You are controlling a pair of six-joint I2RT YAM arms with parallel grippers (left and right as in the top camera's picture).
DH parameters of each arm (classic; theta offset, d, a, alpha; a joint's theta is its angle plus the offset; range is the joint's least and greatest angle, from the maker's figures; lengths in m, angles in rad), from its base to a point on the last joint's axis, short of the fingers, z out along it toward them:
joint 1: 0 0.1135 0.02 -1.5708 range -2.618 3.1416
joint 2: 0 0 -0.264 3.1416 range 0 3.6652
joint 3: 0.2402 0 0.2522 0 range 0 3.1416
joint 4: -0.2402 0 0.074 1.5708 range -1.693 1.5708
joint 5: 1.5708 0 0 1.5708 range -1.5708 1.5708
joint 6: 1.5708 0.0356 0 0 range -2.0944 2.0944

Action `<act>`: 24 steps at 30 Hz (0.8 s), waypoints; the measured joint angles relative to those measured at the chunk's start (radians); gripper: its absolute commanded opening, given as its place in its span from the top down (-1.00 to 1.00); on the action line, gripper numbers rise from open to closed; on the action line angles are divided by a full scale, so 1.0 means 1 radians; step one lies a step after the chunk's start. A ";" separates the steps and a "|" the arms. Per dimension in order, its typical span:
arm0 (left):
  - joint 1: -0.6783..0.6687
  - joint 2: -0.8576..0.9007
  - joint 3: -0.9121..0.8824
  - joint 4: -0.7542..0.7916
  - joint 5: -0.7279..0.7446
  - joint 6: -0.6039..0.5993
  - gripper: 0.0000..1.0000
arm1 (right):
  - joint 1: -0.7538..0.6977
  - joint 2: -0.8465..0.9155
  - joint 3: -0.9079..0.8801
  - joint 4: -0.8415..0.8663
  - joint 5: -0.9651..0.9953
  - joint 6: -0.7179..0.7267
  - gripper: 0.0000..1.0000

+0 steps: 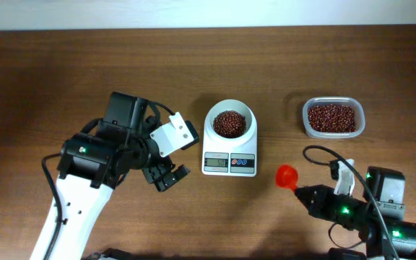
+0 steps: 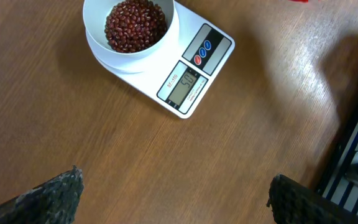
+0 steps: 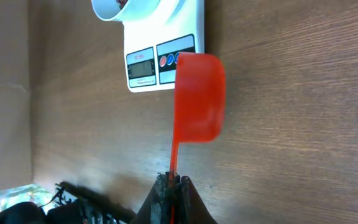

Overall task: Scoop and weigh 50g on scale
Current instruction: 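Lower the scoop with the right gripper onto the table near the front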

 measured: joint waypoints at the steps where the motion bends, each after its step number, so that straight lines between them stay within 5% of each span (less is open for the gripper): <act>1: 0.000 0.000 0.000 0.000 0.000 0.000 -0.98 | 0.000 0.000 -0.010 0.005 0.003 0.008 0.92; 13: 0.000 0.000 0.000 0.000 0.000 0.000 -0.98 | 0.000 0.000 -0.168 0.174 0.023 0.187 0.92; 16: 0.000 0.000 0.000 0.000 0.000 0.000 -0.98 | 0.000 0.000 -0.169 0.222 0.199 0.402 0.92; 21: 0.000 0.000 0.000 0.000 0.000 0.000 -0.98 | 0.000 0.011 -0.203 0.267 0.292 0.467 0.91; 24: 0.000 0.000 0.000 0.000 0.000 0.000 -0.98 | 0.000 0.014 -0.252 0.369 0.306 0.475 0.55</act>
